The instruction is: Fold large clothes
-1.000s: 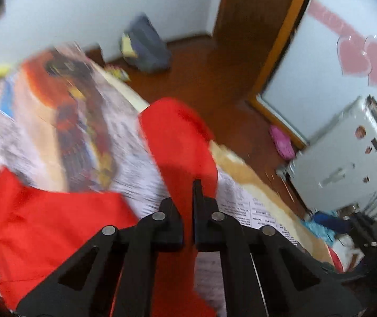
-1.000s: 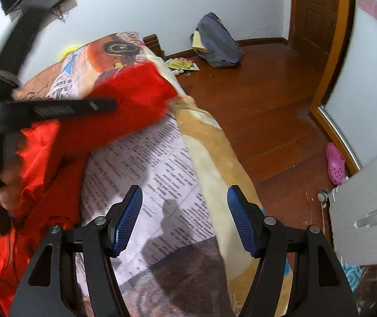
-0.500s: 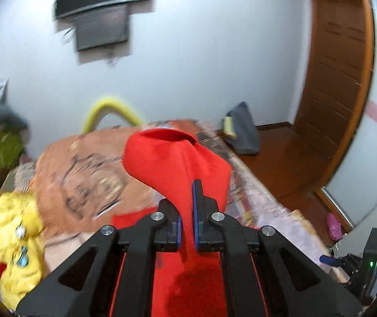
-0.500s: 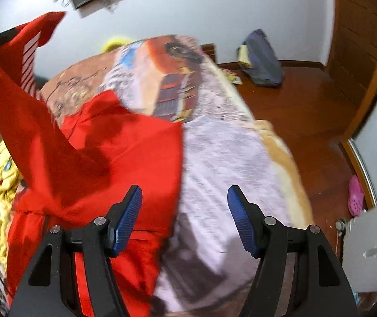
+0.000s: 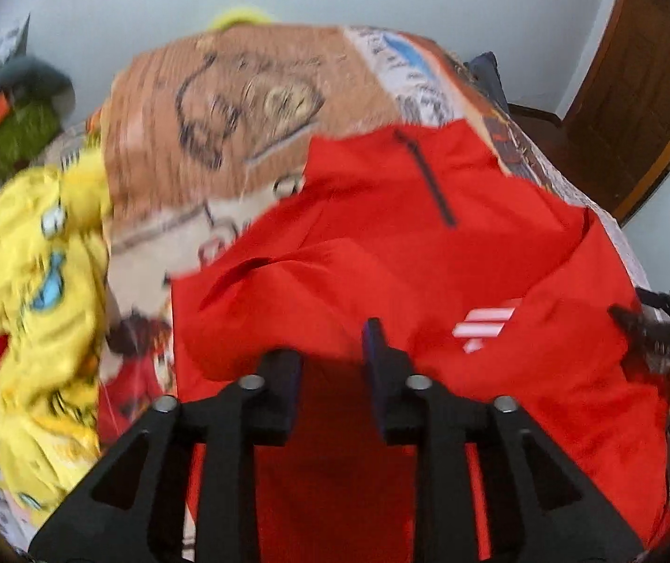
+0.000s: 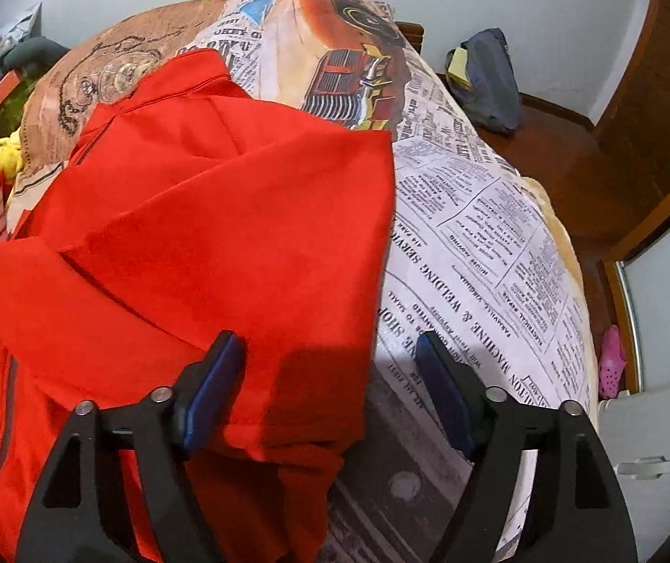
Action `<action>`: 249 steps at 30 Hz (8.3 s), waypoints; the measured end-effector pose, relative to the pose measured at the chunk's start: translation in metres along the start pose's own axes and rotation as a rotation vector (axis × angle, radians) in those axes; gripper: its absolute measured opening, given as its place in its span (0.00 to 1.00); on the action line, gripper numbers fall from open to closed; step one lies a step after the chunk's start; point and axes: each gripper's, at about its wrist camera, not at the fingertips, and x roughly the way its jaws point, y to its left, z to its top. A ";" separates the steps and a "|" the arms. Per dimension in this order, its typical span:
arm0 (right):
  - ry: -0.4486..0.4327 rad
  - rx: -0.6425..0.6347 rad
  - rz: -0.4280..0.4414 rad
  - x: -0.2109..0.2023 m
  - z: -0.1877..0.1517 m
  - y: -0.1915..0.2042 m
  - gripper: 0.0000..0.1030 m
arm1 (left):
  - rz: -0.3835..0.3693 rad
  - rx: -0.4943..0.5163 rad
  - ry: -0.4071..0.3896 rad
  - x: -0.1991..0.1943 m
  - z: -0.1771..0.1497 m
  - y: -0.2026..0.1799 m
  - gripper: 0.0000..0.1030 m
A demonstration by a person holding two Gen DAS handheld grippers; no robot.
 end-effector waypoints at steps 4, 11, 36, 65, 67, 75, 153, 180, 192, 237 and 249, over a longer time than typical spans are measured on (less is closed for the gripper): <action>-0.005 -0.008 -0.010 0.000 0.000 0.002 0.75 | 0.040 -0.066 -0.015 -0.005 -0.023 0.039 0.50; 0.002 0.018 -0.013 0.000 0.003 0.002 0.75 | 0.025 -0.099 0.019 0.000 -0.037 0.076 0.63; -0.044 -0.100 -0.079 -0.026 -0.009 0.014 0.75 | -0.227 -0.462 0.019 0.104 -0.008 0.088 0.00; -0.060 -0.129 -0.004 -0.045 -0.027 0.030 0.75 | -0.418 -0.719 0.120 0.108 -0.032 0.121 0.70; -0.062 -0.121 -0.008 -0.044 -0.027 0.028 0.75 | -0.393 -0.737 0.127 0.124 -0.028 0.122 0.69; -0.089 -0.068 0.001 -0.041 -0.010 0.017 0.75 | -0.155 -0.499 0.041 0.130 0.017 0.088 0.03; -0.092 -0.063 -0.003 -0.061 -0.037 -0.020 0.79 | -0.068 -0.332 0.004 0.016 -0.096 0.103 0.47; -0.030 -0.184 -0.106 0.026 0.057 0.054 0.79 | 0.214 -0.303 -0.217 -0.002 -0.046 0.117 0.01; -0.036 -0.017 -0.012 0.002 0.056 0.018 0.79 | 0.137 -0.241 0.043 0.051 -0.071 0.115 0.37; -0.110 -0.160 0.147 0.013 0.150 0.095 0.81 | -0.119 -0.058 -0.019 0.072 0.115 0.042 0.70; 0.059 -0.056 0.249 0.122 0.208 0.096 0.65 | -0.253 -0.205 0.098 0.201 0.151 0.043 0.48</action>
